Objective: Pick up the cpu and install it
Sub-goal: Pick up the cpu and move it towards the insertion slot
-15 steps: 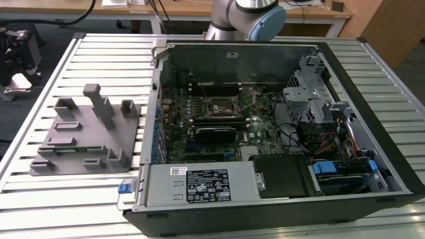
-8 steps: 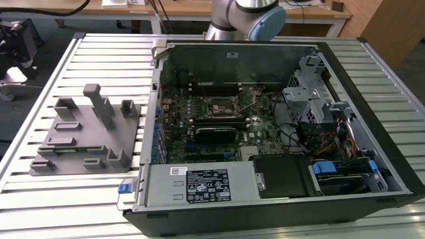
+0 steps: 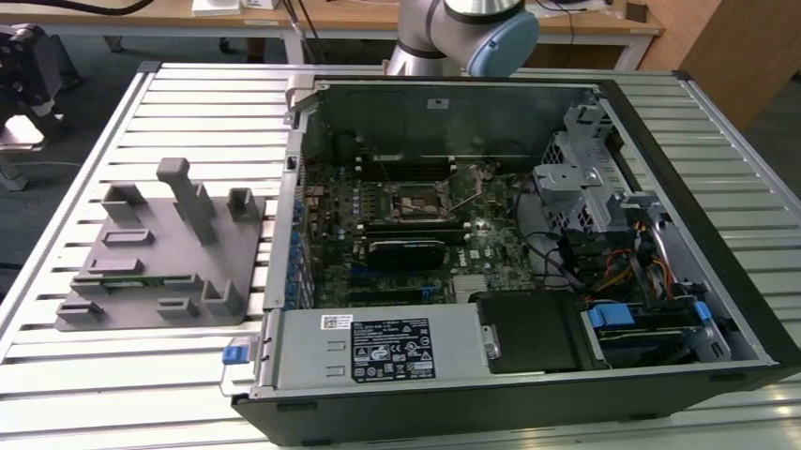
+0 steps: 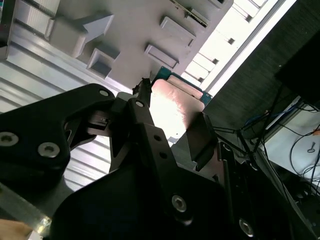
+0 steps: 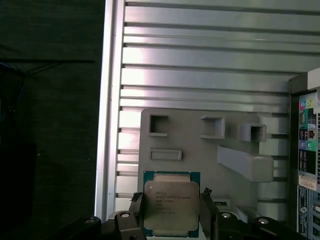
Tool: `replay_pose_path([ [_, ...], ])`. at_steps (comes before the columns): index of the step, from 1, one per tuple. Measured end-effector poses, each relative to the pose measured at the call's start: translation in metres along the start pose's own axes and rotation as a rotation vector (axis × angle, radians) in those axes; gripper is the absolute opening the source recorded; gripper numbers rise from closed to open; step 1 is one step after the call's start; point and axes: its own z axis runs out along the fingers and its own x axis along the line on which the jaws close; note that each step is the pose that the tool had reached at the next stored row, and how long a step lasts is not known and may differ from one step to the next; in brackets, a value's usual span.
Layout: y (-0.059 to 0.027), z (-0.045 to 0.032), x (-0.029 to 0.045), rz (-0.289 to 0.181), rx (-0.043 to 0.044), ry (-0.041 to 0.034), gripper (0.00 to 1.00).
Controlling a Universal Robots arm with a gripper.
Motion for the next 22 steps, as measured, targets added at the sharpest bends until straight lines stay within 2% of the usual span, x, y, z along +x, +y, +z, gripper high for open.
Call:
replay_pose_path([
  [4,0.0,-0.0008,-0.0029,0.0,0.0,0.0001,0.53],
  [12,-0.0005,-0.0005,-0.0225,0.0,0.0,0.0,0.53],
  [22,-0.0009,-0.0002,-0.0363,0.0,0.0,0.0,0.53],
])
